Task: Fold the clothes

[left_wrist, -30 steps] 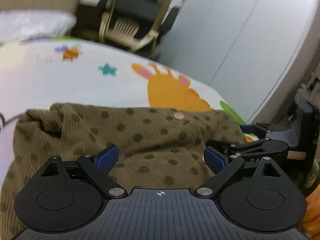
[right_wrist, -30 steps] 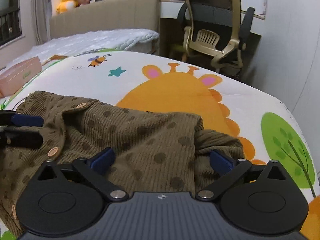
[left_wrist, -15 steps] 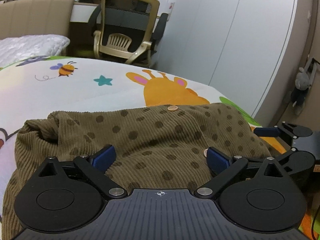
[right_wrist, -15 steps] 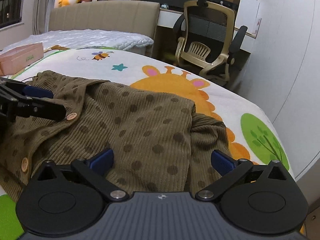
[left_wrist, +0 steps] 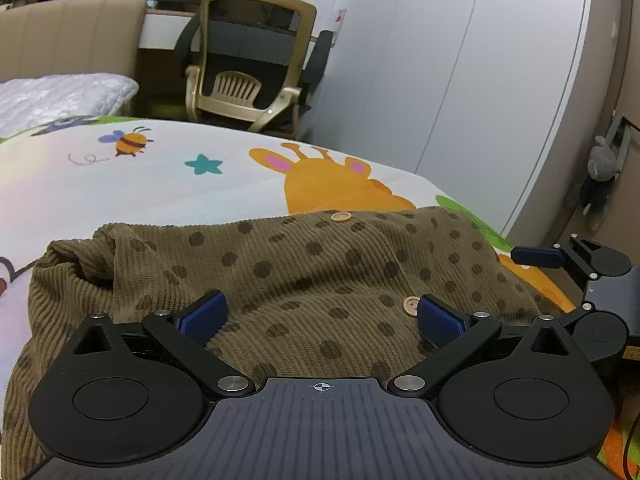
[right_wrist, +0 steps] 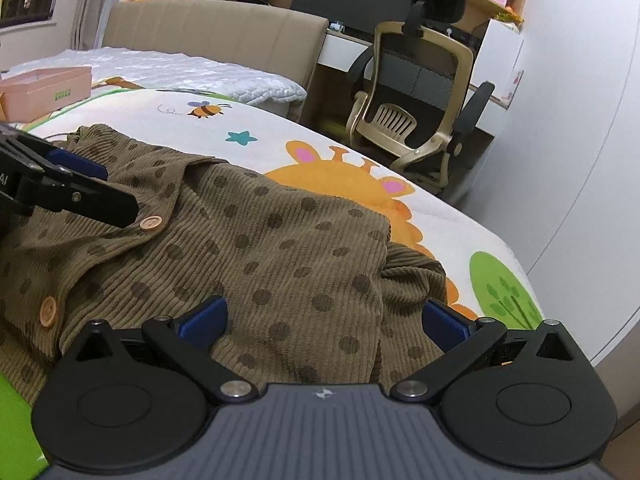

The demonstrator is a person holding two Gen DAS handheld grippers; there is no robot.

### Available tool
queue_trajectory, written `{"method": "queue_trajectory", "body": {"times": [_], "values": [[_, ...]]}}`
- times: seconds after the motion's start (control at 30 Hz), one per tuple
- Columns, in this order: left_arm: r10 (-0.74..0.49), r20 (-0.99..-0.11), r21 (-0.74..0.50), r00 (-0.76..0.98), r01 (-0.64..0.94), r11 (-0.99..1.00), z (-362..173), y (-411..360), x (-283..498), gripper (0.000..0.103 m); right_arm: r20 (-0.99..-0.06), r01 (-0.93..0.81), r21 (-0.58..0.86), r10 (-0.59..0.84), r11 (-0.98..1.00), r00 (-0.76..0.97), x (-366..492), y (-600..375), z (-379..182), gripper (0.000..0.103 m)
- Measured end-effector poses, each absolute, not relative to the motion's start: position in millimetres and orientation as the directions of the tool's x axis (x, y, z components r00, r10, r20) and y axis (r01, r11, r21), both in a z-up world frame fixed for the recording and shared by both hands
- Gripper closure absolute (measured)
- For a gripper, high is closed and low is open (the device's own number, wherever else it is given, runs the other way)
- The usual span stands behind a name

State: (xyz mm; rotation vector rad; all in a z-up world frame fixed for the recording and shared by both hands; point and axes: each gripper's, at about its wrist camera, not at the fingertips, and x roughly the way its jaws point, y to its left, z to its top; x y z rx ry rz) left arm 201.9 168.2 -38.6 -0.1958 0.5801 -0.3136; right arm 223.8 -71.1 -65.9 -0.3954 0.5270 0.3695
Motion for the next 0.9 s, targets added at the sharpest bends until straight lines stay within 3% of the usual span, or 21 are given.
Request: {"method": "queue_trajectory", "body": {"times": [0.17, 0.43, 0.73, 0.9], "values": [[-0.35, -0.5, -0.279, 0.792, 0.236, 0.931, -38.6, 169.5, 201.7, 0.0, -0.539, -0.429, -0.268, 0.235, 0.863, 0.809, 222.5, -71.3, -67.1, 0.0], [-0.352, -0.499, -0.283, 0.792, 0.235, 0.93, -38.6, 170.4, 202.0, 0.0, -0.455, -0.384, -0.406, 0.181, 0.829, 0.872, 205.1, -58.0, -70.9, 0.0], [-0.35, -0.49, -0.293, 0.798, 0.228, 0.928, -29.6, 172.1, 185.4, 0.0, -0.574, -0.449, -0.175, 0.28, 0.876, 0.77, 233.0, -82.8, -66.4, 0.0], [-0.436, -0.486, -0.353, 0.757, 0.287, 0.891, -17.4, 171.4, 150.0, 0.0, -0.62, -0.459, -0.039, 0.339, 0.887, 0.707, 246.5, -96.1, -66.7, 0.0]]}}
